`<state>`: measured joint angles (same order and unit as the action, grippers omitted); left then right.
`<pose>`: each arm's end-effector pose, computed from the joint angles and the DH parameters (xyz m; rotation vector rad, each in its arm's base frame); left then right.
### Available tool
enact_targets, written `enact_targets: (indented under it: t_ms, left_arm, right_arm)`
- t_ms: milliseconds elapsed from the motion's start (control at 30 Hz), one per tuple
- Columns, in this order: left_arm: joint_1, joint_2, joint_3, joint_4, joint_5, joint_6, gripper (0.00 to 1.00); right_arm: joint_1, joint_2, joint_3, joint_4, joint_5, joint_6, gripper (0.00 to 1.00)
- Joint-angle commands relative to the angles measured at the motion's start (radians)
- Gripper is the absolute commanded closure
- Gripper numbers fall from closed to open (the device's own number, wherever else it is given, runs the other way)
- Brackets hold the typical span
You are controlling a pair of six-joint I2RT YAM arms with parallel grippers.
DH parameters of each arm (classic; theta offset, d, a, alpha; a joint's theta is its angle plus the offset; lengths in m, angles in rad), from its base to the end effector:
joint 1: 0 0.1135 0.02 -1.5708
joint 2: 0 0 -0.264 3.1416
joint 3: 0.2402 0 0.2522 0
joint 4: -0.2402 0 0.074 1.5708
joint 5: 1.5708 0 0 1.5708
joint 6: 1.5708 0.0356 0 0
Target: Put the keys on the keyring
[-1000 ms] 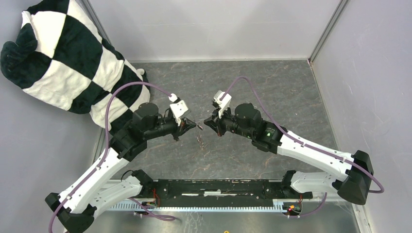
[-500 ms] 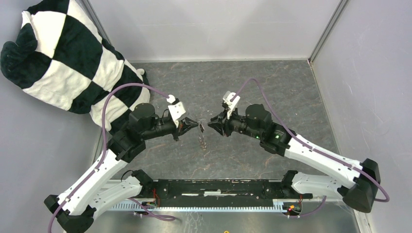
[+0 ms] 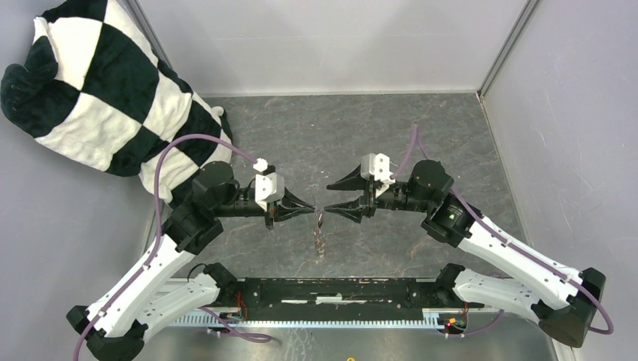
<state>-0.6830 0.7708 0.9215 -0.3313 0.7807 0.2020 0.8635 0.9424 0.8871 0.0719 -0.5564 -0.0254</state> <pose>0.1094 -0.1213 0.3757 1.2650 1.2966 -1.0250 0.1267 0.1771 0.3752 -1.1056 1.2428 1.0776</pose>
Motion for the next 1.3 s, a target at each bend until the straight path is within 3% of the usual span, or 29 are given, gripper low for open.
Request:
enact_targets:
  t_ms: [0,167,567,700,833,900,1133,1267]
  left_arm:
    - [-0.004,-0.019,0.027,0.100,0.126,-0.023,0.98]
    - [-0.005,-0.015,0.023,0.101,0.130,-0.019,0.98]
    - [-0.004,-0.031,0.005,0.100,0.111,0.002,0.98]
    - [-0.005,-0.033,0.000,0.101,0.108,0.003,0.98]
    - [-0.004,-0.032,-0.015,0.097,0.089,0.002,0.98]
    - [-0.004,-0.030,-0.022,0.087,0.063,0.000,0.98]
    - [-0.005,0.030,0.033,-0.096,0.019,0.148,0.68]
    - [-0.004,0.089,0.101,-0.195,0.012,0.223,0.61]
  right_arm:
    - [-0.003,-0.002,-0.011,0.096,-0.175,-0.011,0.45]
    - [-0.003,-0.003,-0.035,0.178,-0.229,0.069,0.48]
    - [-0.003,0.073,-0.013,0.184,-0.230,0.145,0.57]
    - [-0.003,0.089,-0.018,0.211,-0.219,0.162,0.71]
    - [-0.003,0.092,-0.028,0.241,-0.200,0.183,0.99]
    - [-0.003,0.086,-0.035,0.239,-0.195,0.185,0.99]
    - [-0.003,0.105,0.051,-0.041,-0.132,0.070,0.99]
    - [-0.001,0.147,0.136,-0.237,-0.098,-0.020,0.99]
